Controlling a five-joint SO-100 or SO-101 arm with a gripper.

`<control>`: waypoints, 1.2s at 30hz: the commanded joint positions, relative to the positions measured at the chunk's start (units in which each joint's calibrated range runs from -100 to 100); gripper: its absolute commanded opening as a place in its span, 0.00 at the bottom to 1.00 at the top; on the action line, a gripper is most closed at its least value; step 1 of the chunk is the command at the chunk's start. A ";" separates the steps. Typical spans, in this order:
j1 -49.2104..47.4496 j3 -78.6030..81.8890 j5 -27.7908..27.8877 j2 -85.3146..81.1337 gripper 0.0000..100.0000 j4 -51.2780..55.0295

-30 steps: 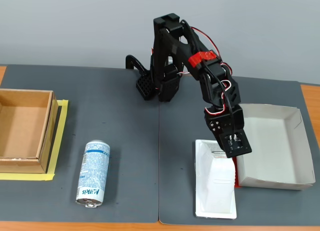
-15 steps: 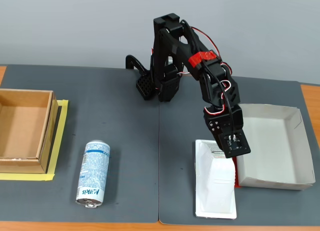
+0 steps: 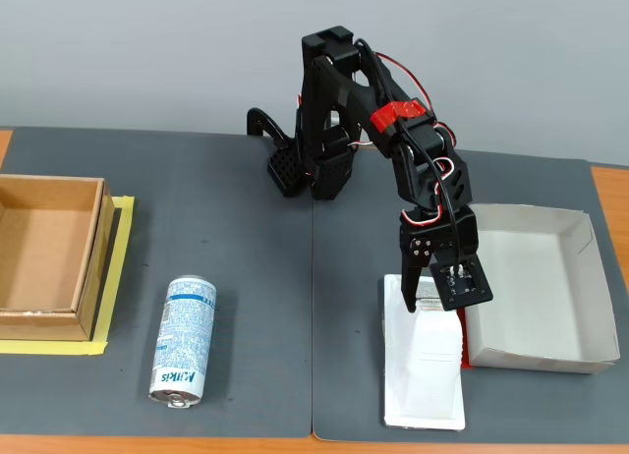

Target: Pick the sandwich and put it in the gray box

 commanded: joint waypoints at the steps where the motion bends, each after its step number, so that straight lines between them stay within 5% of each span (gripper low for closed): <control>1: -0.63 -2.30 0.42 -0.35 0.24 0.31; 12: -1.75 -2.39 2.87 4.49 0.25 0.13; 20: -2.20 -1.85 4.44 4.74 0.35 0.22; 36: -2.12 -2.48 5.11 9.83 0.34 -5.42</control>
